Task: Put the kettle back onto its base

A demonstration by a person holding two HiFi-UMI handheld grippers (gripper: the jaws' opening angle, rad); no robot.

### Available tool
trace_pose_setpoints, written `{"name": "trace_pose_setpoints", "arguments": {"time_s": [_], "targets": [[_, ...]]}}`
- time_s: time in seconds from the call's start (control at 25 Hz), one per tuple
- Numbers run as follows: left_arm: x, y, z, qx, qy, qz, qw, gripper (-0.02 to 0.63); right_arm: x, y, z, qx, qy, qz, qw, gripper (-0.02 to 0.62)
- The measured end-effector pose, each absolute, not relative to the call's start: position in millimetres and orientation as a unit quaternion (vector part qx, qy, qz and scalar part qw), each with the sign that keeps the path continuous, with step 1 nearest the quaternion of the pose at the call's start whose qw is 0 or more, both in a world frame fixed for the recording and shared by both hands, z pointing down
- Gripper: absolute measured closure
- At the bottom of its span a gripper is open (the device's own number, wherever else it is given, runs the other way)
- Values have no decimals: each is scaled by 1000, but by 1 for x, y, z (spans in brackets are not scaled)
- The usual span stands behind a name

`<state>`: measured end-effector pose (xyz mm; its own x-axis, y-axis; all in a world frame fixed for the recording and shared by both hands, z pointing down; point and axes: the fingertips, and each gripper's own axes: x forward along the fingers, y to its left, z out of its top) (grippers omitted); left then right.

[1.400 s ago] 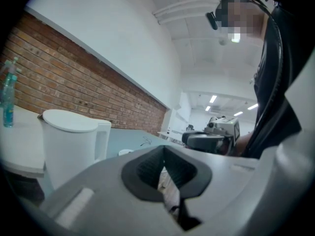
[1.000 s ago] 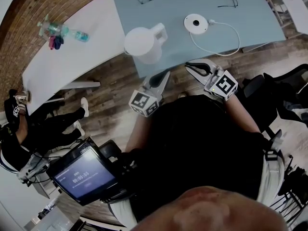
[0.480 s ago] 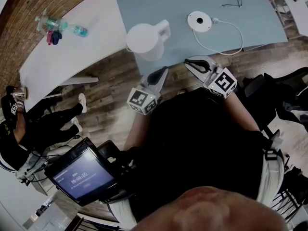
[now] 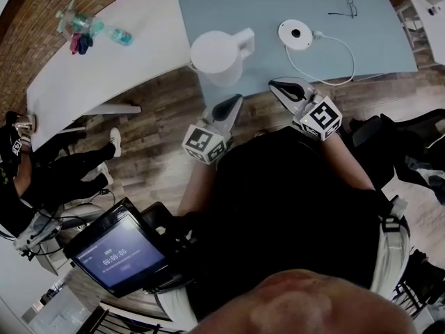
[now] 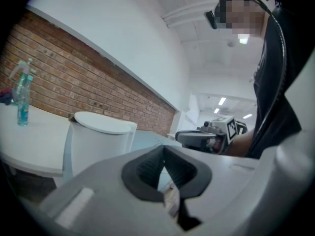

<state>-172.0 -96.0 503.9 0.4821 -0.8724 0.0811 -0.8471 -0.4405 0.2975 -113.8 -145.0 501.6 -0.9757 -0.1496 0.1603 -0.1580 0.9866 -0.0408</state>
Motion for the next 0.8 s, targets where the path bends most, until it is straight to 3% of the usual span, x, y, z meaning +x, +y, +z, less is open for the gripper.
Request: {"name": "trace_pose_setpoints", "arguments": {"time_s": [0.6, 0.8], "targets": [[-194, -79, 516, 820, -548, -54, 158, 603, -168, -225, 552, 127, -975, -36, 181, 558], [-205, -68, 519, 807, -566, -53, 159, 603, -185, -259, 577, 153, -967, -15, 205, 476]]}}
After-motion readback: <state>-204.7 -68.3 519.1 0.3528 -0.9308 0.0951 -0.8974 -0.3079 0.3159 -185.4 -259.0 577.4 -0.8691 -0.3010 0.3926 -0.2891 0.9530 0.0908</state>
